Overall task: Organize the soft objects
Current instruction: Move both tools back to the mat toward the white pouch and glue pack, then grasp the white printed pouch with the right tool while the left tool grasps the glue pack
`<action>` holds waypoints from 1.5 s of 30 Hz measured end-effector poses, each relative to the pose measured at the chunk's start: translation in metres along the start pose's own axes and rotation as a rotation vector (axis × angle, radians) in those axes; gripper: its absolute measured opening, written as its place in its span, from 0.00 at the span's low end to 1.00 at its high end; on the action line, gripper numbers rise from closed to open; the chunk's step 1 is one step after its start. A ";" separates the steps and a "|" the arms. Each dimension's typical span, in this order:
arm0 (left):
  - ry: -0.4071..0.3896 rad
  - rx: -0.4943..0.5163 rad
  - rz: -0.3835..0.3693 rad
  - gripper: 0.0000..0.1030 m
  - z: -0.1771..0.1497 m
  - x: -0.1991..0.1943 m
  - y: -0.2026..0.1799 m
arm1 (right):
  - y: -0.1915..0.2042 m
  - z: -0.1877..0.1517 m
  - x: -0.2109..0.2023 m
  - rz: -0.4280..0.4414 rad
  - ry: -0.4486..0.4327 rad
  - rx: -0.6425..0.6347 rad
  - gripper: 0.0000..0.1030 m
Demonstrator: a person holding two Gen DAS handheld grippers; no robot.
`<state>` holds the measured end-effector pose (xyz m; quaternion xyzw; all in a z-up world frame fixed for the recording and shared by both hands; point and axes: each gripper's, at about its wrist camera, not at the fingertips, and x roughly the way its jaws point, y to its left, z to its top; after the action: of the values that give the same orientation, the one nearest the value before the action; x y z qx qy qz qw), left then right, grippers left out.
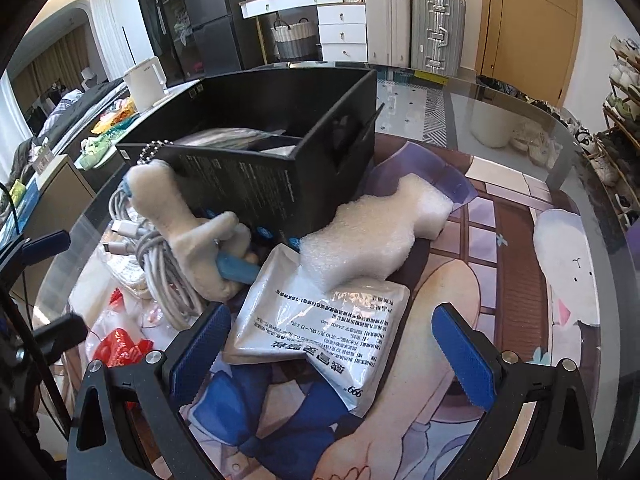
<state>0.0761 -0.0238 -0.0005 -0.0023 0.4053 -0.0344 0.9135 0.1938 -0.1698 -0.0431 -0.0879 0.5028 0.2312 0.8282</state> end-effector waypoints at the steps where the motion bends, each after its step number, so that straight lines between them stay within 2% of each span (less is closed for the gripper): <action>1: 0.003 0.004 0.001 1.00 -0.001 0.001 -0.002 | -0.001 0.000 0.001 -0.007 0.005 0.002 0.99; 15: 0.041 0.041 -0.025 1.00 -0.012 0.008 -0.022 | 0.001 -0.006 0.004 -0.049 0.031 -0.032 0.99; 22: 0.063 0.072 -0.001 1.00 -0.017 0.015 -0.030 | 0.003 -0.006 0.006 -0.056 0.038 -0.041 0.99; 29: 0.080 0.075 -0.012 1.00 -0.020 0.019 -0.032 | -0.002 -0.008 0.005 -0.054 0.038 -0.041 0.99; 31: 0.087 0.077 -0.016 1.00 -0.022 0.019 -0.032 | -0.002 -0.009 0.004 -0.052 0.036 -0.045 0.97; 37: 0.103 0.076 -0.053 0.98 -0.024 0.021 -0.034 | 0.000 -0.012 -0.002 -0.039 0.028 -0.066 0.80; 45: 0.104 0.100 -0.081 0.72 -0.026 0.019 -0.040 | 0.000 -0.021 -0.013 -0.021 0.020 -0.086 0.62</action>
<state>0.0675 -0.0648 -0.0309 0.0288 0.4495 -0.0918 0.8881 0.1726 -0.1814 -0.0420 -0.1308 0.4998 0.2429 0.8210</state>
